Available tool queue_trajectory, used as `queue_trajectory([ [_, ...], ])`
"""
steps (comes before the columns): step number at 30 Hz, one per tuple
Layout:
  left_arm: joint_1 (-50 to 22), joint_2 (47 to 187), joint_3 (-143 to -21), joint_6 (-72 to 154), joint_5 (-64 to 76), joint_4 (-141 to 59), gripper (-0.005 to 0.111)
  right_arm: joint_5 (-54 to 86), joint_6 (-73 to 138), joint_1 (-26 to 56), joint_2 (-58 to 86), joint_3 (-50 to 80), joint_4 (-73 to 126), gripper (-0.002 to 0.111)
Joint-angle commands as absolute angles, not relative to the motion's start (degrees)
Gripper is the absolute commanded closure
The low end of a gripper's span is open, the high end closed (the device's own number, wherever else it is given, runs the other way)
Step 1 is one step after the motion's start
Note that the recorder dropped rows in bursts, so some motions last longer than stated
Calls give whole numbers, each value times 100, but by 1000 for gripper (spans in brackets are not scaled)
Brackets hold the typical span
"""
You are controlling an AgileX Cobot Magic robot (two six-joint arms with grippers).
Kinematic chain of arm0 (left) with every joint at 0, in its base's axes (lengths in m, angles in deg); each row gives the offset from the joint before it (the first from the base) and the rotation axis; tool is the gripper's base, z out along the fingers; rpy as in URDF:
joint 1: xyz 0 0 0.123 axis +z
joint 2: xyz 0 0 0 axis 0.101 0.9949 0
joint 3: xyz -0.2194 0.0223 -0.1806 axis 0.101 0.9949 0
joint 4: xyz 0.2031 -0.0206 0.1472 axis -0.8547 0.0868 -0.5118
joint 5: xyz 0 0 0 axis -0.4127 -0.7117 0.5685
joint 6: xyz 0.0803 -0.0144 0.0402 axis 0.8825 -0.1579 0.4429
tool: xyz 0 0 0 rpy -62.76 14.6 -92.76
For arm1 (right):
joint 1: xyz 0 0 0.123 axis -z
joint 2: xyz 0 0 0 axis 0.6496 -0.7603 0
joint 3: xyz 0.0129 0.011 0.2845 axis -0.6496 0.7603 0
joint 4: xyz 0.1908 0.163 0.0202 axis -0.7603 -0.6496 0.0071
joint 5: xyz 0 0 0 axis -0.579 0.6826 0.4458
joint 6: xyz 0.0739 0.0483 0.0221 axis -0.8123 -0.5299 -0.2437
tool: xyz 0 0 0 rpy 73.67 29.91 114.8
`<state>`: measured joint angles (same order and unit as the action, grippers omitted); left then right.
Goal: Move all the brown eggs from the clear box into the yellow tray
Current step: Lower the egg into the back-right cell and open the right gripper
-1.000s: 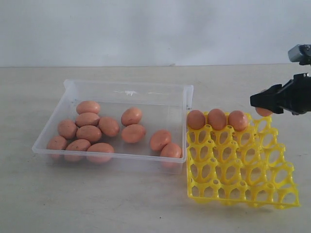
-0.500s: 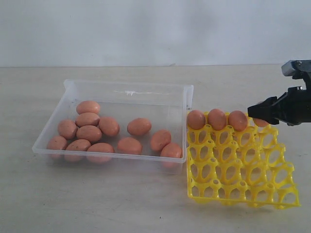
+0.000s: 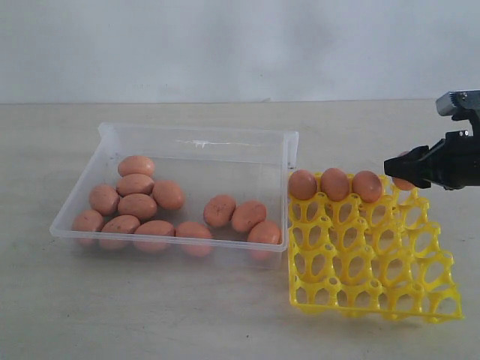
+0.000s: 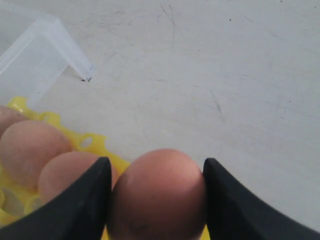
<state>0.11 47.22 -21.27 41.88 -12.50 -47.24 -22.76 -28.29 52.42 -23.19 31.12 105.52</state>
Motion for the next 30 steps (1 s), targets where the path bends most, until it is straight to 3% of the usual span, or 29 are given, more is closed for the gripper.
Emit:
queue_trajectory([
  [1,-9,4711,-2132,4190,-1207,-4679,111,-2314,-2519,5251,-2375,3094,10511,109],
  [13,-9,4711,-2132,4190,-1207,-4679,111,-2296,-2401,5251,-2511,3094,10530,106],
  [22,-9,4711,-2132,4190,-1207,-4679,111,-2336,-2399,5251,-2511,3094,10520,60],
  [30,-9,4711,-2132,4190,-1207,-4679,111,-2336,-2390,5251,-2511,3094,10434,57],
])
